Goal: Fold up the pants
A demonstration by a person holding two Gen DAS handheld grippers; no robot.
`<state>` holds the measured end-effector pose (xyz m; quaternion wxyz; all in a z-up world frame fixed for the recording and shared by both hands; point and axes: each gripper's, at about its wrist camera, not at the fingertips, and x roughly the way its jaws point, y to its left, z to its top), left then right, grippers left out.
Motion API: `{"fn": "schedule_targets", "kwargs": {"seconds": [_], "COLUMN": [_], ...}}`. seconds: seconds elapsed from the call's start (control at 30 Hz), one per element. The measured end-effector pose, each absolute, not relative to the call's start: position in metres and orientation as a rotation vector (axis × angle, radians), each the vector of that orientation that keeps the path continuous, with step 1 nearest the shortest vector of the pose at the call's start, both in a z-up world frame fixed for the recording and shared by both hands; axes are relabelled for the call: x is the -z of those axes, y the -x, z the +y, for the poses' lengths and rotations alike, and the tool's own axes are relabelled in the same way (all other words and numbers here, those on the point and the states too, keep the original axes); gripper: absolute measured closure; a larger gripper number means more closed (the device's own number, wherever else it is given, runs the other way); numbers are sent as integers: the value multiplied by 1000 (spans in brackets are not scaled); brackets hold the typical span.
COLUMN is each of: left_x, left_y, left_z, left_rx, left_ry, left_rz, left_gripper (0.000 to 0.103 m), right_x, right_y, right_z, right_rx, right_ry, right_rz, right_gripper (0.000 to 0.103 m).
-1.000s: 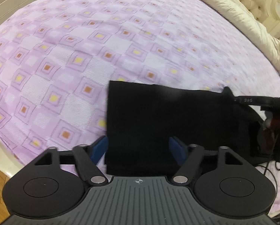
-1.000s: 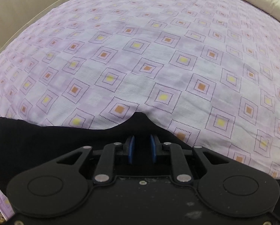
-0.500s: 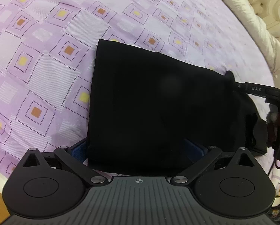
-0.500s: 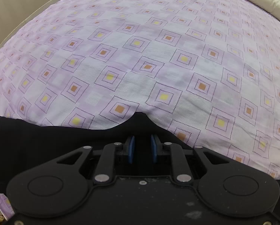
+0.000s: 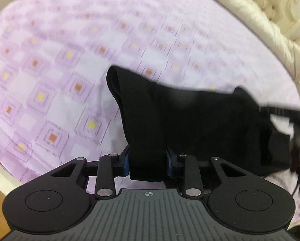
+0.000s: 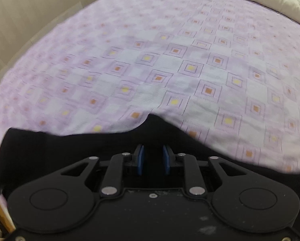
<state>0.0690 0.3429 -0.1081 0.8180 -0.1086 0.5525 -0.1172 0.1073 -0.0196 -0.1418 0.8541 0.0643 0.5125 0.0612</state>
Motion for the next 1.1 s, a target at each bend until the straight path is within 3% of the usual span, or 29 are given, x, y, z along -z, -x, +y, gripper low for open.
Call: {"fn": "schedule_targets", "kwargs": {"seconds": [0.23, 0.4, 0.47, 0.5, 0.63, 1.1], "left_x": [54, 20, 2, -8, -25, 25], "left_y": [-61, -52, -47, -44, -44, -44], "left_z": [335, 287, 264, 250, 190, 88], "left_rx": [305, 357, 379, 390, 444, 474], "left_ry": [238, 174, 142, 127, 107, 134], "left_rz": [1040, 964, 917, 899, 843, 942], "left_gripper": [72, 73, 79, 88, 90, 89], "right_x": [154, 178, 172, 167, 146, 125], "right_y": [-34, -18, -21, -21, -16, 4], "right_z": [-13, -20, -28, -34, -78, -162], "right_rx": [-151, -192, -230, -238, -252, -252], "right_ry": [-146, -163, -170, -183, -305, -282], "right_rz": [1158, 1208, 1205, 1182, 1103, 1068], "right_gripper": [80, 80, 80, 80, 77, 65]}}
